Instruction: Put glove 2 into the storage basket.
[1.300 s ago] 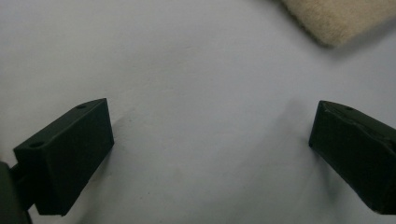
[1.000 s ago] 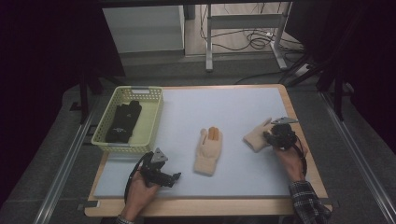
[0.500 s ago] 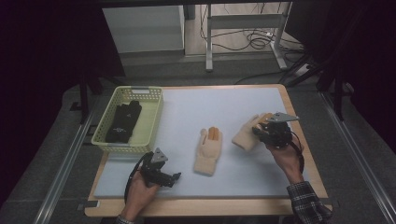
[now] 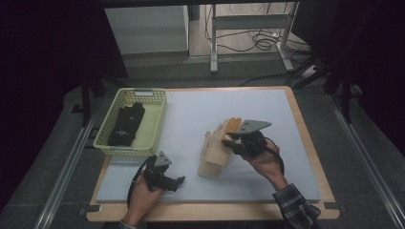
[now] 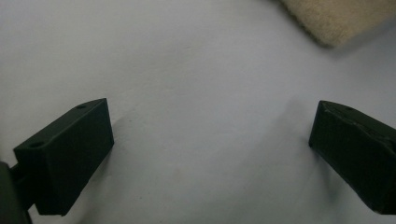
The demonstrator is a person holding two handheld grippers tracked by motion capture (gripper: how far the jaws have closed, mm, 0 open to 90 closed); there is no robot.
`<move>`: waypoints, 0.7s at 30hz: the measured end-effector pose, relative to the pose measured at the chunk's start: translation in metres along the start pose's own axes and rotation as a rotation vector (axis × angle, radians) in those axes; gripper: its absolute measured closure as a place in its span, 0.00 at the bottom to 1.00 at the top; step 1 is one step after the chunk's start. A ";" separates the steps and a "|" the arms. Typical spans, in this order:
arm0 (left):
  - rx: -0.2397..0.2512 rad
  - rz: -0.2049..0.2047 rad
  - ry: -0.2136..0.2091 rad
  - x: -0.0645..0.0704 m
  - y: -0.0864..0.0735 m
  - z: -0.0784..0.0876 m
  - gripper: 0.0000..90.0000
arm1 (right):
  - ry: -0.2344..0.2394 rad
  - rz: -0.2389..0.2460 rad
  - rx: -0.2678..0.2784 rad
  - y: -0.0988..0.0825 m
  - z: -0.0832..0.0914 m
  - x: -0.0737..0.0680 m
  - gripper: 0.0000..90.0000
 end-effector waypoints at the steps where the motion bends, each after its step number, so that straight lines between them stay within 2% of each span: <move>1: 0.000 0.000 0.000 0.000 0.000 0.000 0.00 | 0.019 0.014 -0.002 0.001 -0.005 -0.004 0.70; 5: -0.001 -0.002 0.000 0.000 0.000 0.000 0.00 | 0.069 0.058 -0.029 0.000 -0.023 -0.015 0.70; 7: 0.004 0.003 0.000 0.000 0.000 0.000 0.00 | 0.092 0.090 -0.049 -0.005 -0.032 -0.018 0.70; 10: 0.003 0.002 0.001 0.000 0.000 0.000 0.00 | 0.115 0.103 -0.079 -0.014 -0.041 -0.017 0.70; 12: 0.001 0.003 0.000 0.000 0.000 0.000 0.00 | 0.119 0.092 -0.115 -0.023 -0.048 -0.015 0.67; 13: 0.001 0.003 0.000 0.000 0.000 0.000 0.00 | 0.119 0.092 -0.115 -0.023 -0.048 -0.015 0.67; 15: 0.000 -0.001 0.000 0.000 0.000 0.000 0.00 | 0.116 0.057 -0.116 -0.031 -0.051 -0.013 0.57; 17: 0.000 -0.001 0.000 0.000 0.000 0.000 0.00 | 0.101 0.028 -0.092 -0.029 -0.046 -0.011 0.49; 21: 0.000 -0.001 0.000 0.000 0.000 0.000 0.00 | 0.060 -0.029 -0.069 -0.030 -0.027 -0.002 0.47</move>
Point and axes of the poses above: each handheld gripper's, and its own axes: z roughly backward along the jaws, y roughly out of its top, x roughly to its right, the point moved 7 cm from there along -z, roughly forward along the jaws, and after that the axes turned 4 degrees about y, right-handed, at the moved point
